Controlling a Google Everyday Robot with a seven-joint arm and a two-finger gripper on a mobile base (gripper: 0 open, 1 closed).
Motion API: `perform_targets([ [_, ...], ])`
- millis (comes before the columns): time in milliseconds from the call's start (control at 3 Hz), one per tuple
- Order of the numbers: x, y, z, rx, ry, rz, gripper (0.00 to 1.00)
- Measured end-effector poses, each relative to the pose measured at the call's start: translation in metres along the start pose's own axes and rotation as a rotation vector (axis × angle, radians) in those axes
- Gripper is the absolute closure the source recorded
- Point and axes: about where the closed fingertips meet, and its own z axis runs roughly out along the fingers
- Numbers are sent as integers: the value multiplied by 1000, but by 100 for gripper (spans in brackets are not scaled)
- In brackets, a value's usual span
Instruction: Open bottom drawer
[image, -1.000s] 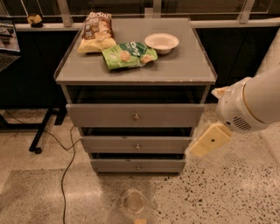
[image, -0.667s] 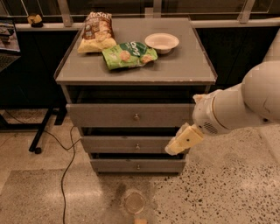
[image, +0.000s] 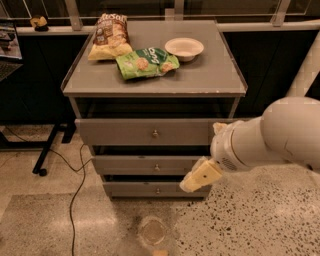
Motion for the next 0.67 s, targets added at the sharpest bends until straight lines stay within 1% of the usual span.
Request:
perform_targets([
  [333,24,15,27,-37,-22,37,0],
  [667,44,31,57,-90,-62,63,0],
])
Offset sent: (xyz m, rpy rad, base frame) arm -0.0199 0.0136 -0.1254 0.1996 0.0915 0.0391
